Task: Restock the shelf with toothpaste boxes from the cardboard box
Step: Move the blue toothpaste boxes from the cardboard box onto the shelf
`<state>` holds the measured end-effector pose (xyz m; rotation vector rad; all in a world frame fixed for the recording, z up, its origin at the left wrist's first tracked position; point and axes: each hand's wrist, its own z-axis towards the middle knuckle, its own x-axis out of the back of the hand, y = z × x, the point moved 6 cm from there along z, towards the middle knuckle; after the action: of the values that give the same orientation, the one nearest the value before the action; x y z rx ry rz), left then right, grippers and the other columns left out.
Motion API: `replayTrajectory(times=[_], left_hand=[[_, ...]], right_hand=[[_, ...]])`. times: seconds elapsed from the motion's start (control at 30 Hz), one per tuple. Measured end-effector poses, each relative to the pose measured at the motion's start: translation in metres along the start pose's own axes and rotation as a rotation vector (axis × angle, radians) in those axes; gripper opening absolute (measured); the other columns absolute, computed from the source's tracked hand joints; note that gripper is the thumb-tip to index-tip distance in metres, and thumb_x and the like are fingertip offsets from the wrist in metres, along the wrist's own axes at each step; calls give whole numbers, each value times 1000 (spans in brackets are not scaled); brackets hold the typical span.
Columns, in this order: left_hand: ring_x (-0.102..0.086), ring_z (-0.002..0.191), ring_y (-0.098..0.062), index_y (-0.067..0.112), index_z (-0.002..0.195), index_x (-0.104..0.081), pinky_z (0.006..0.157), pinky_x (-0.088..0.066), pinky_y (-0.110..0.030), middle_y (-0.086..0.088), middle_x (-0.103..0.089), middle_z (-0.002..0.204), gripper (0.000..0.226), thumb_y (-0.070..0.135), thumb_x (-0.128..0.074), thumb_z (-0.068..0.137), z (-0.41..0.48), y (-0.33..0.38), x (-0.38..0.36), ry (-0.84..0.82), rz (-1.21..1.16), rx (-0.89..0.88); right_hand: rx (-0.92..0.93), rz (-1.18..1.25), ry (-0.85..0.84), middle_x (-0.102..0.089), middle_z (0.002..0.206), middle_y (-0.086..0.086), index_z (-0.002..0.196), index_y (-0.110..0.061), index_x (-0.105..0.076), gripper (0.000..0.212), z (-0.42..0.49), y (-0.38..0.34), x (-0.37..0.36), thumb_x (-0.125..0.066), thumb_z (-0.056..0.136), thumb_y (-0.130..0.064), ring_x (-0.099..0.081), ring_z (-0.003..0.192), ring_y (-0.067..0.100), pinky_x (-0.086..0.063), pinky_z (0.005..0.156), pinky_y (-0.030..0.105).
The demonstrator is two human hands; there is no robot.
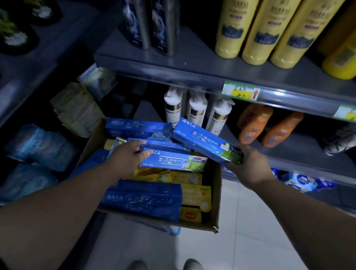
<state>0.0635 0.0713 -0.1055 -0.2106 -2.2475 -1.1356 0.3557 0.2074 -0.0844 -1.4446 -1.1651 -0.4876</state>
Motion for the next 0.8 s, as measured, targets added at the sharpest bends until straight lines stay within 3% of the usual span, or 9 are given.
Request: replayTrajectory(times=[0.07, 0.17, 0.3, 0.4, 0.57, 0.67, 0.8], left_hand=[[-57, 97, -21, 17, 107, -59, 82, -41, -28, -3, -60, 101, 20, 28, -63, 91, -10, 2, 23, 81, -47, -16], [-59, 89, -19, 13, 116, -58, 67, -45, -23, -3, -60, 104, 28, 23, -64, 91, -33, 10, 57, 153, -117, 11], [-63, 103, -31, 14, 122, -60, 76, -46, -27, -8, -66, 115, 45, 41, -66, 86, -72, 16, 110, 238, -153, 20], [-65, 103, -25, 18, 123, -61, 84, -52, -33, -5, -68, 115, 56, 53, -67, 79, -108, 23, 155, 343, -186, 5], [-64, 85, -14, 15, 113, -62, 70, -46, -20, -1, -70, 102, 25, 31, -59, 93, -190, 52, 234, 532, -166, -38], [-59, 73, -5, 18, 106, -62, 59, -42, -9, 4, -68, 94, 19, 32, -58, 94, -241, 62, 282, 643, -125, -94], [-69, 82, -21, 24, 109, -65, 80, -56, -44, 5, -73, 96, 35, 50, -60, 87, -308, 59, 340, 743, -161, -101]], right_hand=[[15, 4, 24, -64, 119, 15, 129, -15, -58, 55, -3, -13, 13, -78, 78, -21, -58, 110, 33, -40, 82, 29], [48, 32, 36, -64, 121, 15, 131, -13, -56, 57, -8, -41, 36, -78, 79, -23, -58, 111, 34, -43, 88, 33], [151, 78, 15, -61, 126, 13, 134, -14, -53, 63, -13, -91, 64, -79, 78, -28, -57, 113, 31, -40, 85, 28], [261, 95, 4, -60, 126, 13, 135, -13, -52, 61, -21, -143, 85, -76, 81, -25, -56, 114, 31, -34, 79, 23], [445, 169, 55, -61, 124, 11, 134, -17, -53, 63, -43, -236, 122, -79, 79, -29, -58, 110, 30, -42, 88, 29], [558, 236, 82, -62, 121, 8, 131, -18, -56, 59, -62, -290, 142, -80, 77, -26, -57, 105, 24, -37, 83, 23], [723, 292, 112, -64, 105, -1, 120, -22, -62, 53, -100, -359, 162, -84, 71, -20, -54, 89, 14, -30, 72, 16]])
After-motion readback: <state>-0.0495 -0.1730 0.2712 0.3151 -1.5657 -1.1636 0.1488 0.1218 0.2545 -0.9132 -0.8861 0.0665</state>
